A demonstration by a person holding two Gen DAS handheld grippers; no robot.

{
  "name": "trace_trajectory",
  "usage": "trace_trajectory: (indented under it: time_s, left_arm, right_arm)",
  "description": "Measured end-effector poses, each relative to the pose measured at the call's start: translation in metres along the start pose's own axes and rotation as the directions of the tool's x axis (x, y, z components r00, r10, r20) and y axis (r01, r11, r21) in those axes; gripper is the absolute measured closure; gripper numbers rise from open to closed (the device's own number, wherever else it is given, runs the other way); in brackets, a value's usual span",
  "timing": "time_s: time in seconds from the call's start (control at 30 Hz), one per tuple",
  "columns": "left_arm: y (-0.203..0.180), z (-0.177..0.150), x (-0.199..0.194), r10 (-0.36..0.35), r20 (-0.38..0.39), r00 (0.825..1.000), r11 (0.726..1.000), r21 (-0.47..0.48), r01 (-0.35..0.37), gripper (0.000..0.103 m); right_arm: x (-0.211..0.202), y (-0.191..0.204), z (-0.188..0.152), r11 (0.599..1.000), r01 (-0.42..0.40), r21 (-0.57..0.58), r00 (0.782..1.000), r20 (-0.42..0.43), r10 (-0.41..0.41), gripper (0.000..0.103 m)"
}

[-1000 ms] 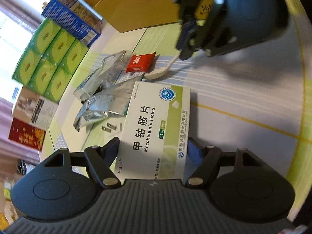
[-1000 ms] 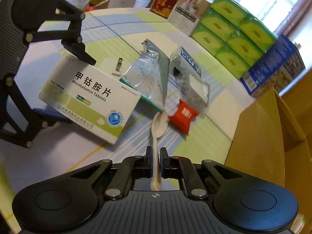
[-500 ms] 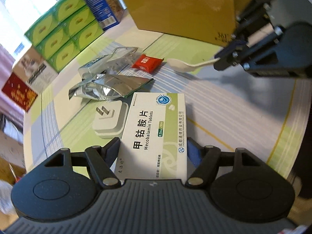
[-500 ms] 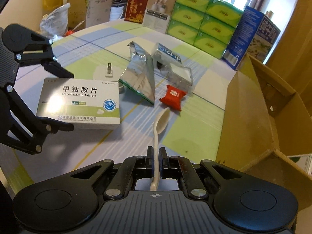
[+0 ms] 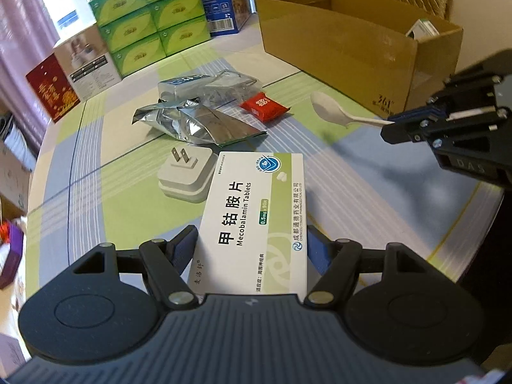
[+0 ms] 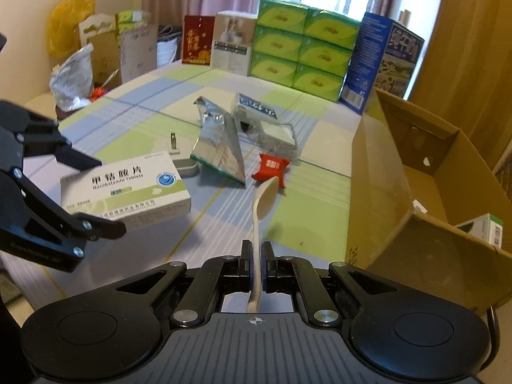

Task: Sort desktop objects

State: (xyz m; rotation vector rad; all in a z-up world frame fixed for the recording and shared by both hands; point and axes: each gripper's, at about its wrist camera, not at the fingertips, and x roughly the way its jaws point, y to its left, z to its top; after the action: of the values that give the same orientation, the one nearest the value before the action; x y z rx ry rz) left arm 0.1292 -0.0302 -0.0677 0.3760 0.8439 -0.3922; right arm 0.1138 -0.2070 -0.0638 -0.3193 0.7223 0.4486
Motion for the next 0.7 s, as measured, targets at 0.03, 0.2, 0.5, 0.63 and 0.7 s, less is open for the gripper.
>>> trace_trajectory:
  time_s: [0.03, 0.2, 0.5, 0.63, 0.7]
  left_arm:
    - [-0.001, 0.0, -0.002, 0.0, 0.002, 1.0, 1.0, -0.015, 0.0, 0.035]
    - [-0.005, 0.001, -0.017, 0.013, 0.023, 1.0, 0.995, -0.103, -0.011, 0.035]
    - [-0.015, -0.003, -0.041, 0.022, 0.049, 0.999, 0.976, -0.216, -0.011, 0.035]
    - [-0.02, -0.007, -0.051, 0.022, 0.059, 0.998, 0.967, -0.253, -0.006, 0.035]
    - [-0.022, -0.009, -0.057, 0.024, 0.065, 0.998, 0.963, -0.27, -0.006, 0.035]
  right_arm:
    - [-0.003, 0.0, 0.0, 1.0, 0.001, 0.009, 1.0, 0.004, -0.001, 0.102]
    - [-0.023, -0.002, 0.0, 0.998, 0.002, 0.065, 1.0, 0.018, -0.003, 0.102]
    - [-0.057, 0.0, -0.005, 0.992, 0.002, 0.129, 0.999, 0.045, -0.008, 0.102]
    - [-0.069, 0.0, -0.008, 0.989, -0.001, 0.147, 0.998, 0.057, -0.007, 0.102]
    - [-0.075, 0.0, -0.009, 0.988, -0.004, 0.156, 0.998, 0.064, -0.006, 0.102]
